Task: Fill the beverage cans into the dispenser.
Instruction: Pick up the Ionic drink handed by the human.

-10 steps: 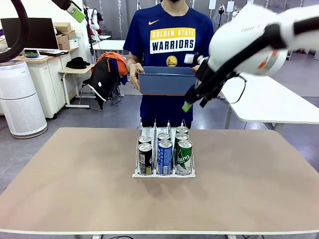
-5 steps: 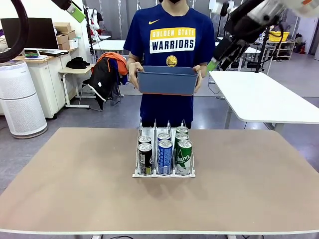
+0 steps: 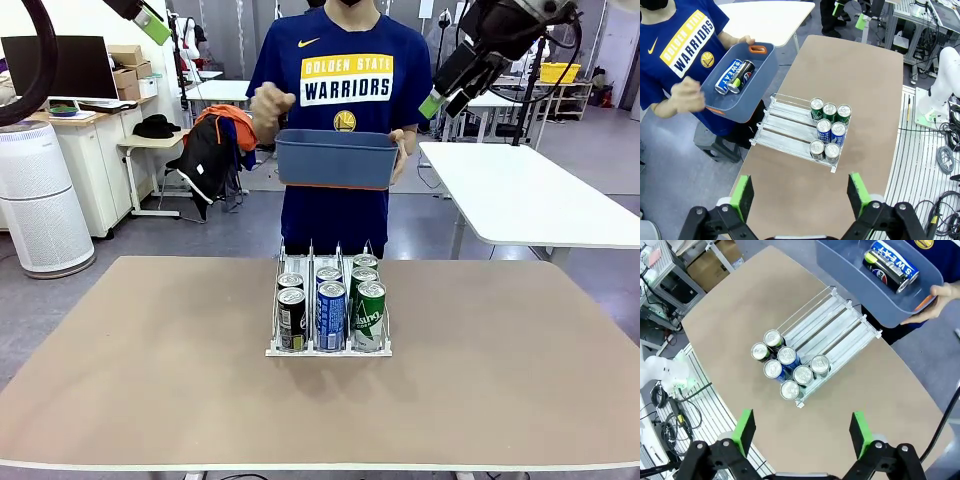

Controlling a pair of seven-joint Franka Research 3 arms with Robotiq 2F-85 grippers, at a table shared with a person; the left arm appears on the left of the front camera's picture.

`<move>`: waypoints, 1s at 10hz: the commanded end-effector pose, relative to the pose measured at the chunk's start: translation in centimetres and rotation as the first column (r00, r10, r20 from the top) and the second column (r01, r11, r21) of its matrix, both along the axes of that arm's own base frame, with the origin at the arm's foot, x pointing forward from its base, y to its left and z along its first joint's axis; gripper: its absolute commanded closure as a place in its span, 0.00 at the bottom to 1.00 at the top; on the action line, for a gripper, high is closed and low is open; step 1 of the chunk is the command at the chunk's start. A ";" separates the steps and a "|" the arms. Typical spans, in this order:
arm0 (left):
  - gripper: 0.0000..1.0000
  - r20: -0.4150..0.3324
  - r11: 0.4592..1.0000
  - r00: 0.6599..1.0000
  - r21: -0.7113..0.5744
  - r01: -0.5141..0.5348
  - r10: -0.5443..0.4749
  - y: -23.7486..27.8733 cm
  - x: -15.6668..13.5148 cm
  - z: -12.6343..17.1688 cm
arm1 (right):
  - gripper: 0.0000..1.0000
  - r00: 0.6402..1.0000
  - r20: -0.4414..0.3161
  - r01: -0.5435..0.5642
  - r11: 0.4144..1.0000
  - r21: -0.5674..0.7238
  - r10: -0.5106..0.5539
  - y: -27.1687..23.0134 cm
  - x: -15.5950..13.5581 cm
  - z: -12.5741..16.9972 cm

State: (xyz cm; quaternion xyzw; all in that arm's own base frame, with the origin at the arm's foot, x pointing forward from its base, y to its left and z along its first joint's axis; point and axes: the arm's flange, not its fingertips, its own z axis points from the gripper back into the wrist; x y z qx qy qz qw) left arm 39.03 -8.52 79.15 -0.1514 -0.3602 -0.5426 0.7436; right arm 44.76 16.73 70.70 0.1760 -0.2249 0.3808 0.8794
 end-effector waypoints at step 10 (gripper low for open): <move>0.00 -0.005 1.000 1.000 0.001 0.003 -0.003 0.0 -0.1 -0.1 | 0.00 0.985 0.156 0.051 0.993 0.103 -0.067 -7.3 2.1 8.0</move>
